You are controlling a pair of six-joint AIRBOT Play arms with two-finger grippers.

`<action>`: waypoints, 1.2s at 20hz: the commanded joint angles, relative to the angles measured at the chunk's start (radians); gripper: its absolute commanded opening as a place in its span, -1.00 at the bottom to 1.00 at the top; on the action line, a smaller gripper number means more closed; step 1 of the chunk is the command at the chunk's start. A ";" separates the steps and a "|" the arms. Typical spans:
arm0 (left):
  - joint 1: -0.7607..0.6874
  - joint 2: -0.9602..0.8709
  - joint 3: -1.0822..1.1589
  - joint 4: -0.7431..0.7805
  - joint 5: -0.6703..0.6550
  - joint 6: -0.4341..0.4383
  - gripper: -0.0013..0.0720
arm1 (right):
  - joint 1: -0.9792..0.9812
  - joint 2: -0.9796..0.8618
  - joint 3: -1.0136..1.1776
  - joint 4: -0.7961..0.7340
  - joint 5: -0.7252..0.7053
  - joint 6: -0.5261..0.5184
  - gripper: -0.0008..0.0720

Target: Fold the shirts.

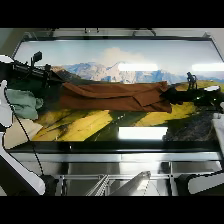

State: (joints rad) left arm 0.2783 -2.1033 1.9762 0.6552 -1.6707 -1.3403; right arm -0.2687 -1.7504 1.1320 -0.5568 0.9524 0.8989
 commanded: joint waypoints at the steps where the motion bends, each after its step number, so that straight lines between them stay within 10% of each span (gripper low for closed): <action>1: -0.011 0.000 -0.095 0.113 -0.005 -0.003 -0.87 | 0.066 -0.020 0.030 -0.004 -0.029 0.049 -0.40; 3: 0.010 0.000 -0.134 0.173 -0.035 -0.003 -0.31 | 0.072 -0.021 0.034 -0.004 -0.028 0.050 -0.74; 10: 0.135 0.015 -0.044 0.329 -0.105 -0.117 -0.32 | 0.059 -0.018 0.037 -0.004 -0.005 0.060 -0.92; 14: 0.117 0.022 0.086 0.210 -0.100 -0.135 -0.40 | 0.060 -0.018 0.037 -0.004 -0.004 0.060 -0.92; 16: 0.042 0.059 0.045 0.080 -0.037 -0.064 -0.96 | 0.060 -0.018 0.037 -0.004 0.007 0.060 -0.92; 24: -0.437 0.047 -0.187 0.061 0.344 0.032 -0.96 | 0.029 0.069 0.037 -0.008 0.072 0.060 -0.93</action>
State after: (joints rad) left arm 0.0013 -2.0254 1.8488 0.7269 -1.4651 -1.3281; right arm -0.2253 -1.7237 1.1679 -0.5644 0.9947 0.9581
